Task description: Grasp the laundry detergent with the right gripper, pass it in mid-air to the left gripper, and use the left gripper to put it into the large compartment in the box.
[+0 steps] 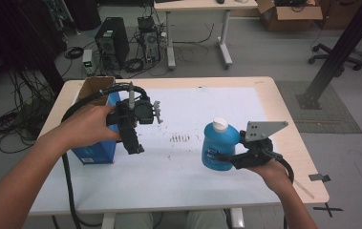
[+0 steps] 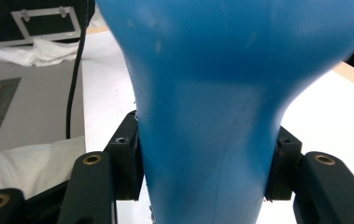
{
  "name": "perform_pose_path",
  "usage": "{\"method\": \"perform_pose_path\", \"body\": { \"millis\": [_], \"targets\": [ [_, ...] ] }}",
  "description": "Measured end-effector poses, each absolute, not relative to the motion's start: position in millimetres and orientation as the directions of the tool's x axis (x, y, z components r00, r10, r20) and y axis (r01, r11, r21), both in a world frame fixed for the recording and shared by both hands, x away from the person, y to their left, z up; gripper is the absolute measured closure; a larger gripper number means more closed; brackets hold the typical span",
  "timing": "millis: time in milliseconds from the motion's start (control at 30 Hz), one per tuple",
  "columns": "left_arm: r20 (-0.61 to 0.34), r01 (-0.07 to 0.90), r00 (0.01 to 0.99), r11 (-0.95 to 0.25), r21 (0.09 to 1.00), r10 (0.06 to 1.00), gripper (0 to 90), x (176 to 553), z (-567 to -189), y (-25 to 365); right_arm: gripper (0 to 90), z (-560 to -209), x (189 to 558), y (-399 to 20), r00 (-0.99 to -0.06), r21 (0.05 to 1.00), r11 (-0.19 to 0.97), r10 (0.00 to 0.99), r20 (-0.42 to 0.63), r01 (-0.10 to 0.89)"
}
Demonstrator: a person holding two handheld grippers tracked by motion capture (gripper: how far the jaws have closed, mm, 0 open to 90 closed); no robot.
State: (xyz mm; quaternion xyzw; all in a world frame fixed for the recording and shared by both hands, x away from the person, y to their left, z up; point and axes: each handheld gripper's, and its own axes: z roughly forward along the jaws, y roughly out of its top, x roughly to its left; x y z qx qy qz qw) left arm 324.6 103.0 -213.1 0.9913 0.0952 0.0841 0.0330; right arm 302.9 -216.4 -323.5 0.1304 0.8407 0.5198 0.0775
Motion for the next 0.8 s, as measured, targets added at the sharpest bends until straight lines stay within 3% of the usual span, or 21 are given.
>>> {"method": "perform_pose_path", "body": {
  "millis": [367,800],
  "targets": [
    [0.16,0.116,0.978,-0.987,0.114,0.133,8.1,312,-173,87,44.1,-297,315,-189,-0.982,0.876,0.472,0.19,0.012,0.103],
    [0.128,0.051,0.99,-0.991,0.126,0.067,8.1,298,-155,66,44.1,-288,323,-150,-0.997,0.867,0.494,0.077,0.027,0.062]
  ]
}}
